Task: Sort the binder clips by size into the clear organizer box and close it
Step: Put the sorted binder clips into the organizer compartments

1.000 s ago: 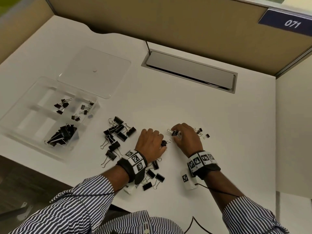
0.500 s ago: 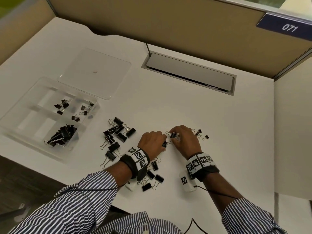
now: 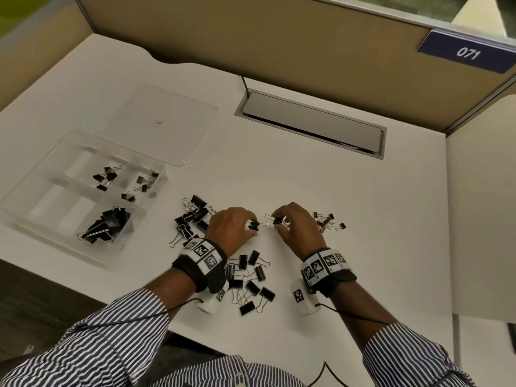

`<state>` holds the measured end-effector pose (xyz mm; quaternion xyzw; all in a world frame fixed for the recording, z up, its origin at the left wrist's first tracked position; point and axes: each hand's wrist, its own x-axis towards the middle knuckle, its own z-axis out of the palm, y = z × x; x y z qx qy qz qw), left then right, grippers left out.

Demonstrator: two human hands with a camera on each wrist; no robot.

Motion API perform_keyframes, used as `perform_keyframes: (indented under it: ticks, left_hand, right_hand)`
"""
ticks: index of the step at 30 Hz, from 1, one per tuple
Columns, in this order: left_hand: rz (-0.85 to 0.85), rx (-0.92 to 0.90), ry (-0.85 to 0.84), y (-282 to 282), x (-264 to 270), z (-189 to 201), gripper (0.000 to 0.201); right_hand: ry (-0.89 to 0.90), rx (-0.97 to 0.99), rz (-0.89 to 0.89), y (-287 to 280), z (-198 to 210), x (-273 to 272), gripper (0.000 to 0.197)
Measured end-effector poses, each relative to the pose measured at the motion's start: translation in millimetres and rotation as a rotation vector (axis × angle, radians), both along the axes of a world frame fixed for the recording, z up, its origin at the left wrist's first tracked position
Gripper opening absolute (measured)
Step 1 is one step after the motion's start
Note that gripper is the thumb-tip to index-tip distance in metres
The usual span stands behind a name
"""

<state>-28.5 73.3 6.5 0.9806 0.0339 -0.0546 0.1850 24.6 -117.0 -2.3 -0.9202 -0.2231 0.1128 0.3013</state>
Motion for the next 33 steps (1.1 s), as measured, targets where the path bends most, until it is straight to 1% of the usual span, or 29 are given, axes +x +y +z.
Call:
perform_keyframes:
  ticks: [4,8,12,16,21,28,30,33]
  left_hand:
    - [0.085,-0.074,-0.002,37.2,-9.7,10.0,0.035]
    - [0.132,-0.120,-0.011,79.7,-19.9,19.6,0.035]
    - [0.150,-0.156,-0.066,128.4,-28.8,34.7,0.033]
    - [0.181,-0.159,-0.146,184.6,-35.6,44.0,0.038]
    - [0.268,-0.178,-0.168,264.2,-35.0,52.7,0.035]
    - [0.287,0.072,-0.230,350.0,-23.2,47.2,0.034]
    - [0.292,0.095,-0.234,366.3,-20.6,43.1,0.035]
    - [0.290,0.079,-0.246,381.9,-19.6,34.0,0.037]
  right_hand:
    - [0.010,0.018,0.024,34.7,7.1,-7.4,0.018]
    - [-0.006,0.017,0.071,81.1,19.9,-14.1,0.018]
    - [-0.015,0.026,0.103,138.9,36.0,-15.5,0.018]
    - [-0.041,0.036,0.140,201.4,53.8,-11.1,0.017]
    - [-0.067,0.069,0.128,280.3,68.9,-1.1,0.016]
    - [-0.036,0.076,0.136,367.8,71.5,13.3,0.016]
    - [-0.023,0.062,0.133,386.8,69.7,17.2,0.017]
    - [0.017,0.068,0.137,408.7,66.1,21.8,0.017]
